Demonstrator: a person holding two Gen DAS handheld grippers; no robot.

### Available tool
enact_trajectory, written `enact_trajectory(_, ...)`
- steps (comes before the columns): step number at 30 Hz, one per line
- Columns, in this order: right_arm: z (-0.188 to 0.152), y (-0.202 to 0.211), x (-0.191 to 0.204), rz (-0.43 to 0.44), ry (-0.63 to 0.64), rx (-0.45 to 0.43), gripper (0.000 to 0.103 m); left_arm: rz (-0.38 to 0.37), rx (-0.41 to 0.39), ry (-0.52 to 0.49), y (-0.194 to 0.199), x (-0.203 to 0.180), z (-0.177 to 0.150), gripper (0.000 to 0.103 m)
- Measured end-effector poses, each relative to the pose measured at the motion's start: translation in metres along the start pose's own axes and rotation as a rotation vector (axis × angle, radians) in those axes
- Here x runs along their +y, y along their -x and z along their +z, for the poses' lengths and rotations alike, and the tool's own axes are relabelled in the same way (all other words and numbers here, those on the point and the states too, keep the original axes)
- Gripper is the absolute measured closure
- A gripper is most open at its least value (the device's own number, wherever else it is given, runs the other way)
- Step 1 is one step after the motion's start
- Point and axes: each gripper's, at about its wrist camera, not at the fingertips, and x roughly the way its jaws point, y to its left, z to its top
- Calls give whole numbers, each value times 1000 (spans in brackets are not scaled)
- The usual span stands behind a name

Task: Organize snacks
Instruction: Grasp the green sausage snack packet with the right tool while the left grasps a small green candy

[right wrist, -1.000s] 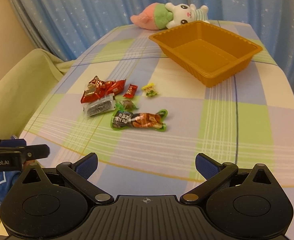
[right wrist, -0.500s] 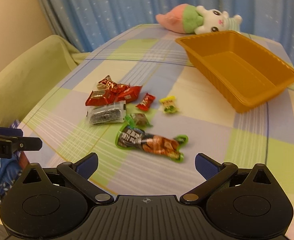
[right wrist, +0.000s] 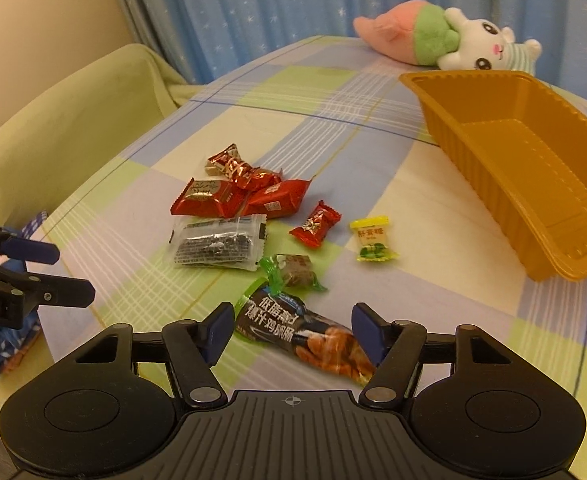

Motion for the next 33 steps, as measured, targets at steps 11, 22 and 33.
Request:
enact_trajectory(11, -5, -8, 7, 5, 92, 52, 40, -27, 21, -43, -16, -6, 11, 21)
enact_trajectory(22, -12, -12, 12, -28, 201, 88, 58, -57, 31, -87, -25, -20, 16, 21)
enact_trajectory(33, -26, -13, 17, 9, 300, 99, 73, -66, 33, -112, -28, -30, 16, 21)
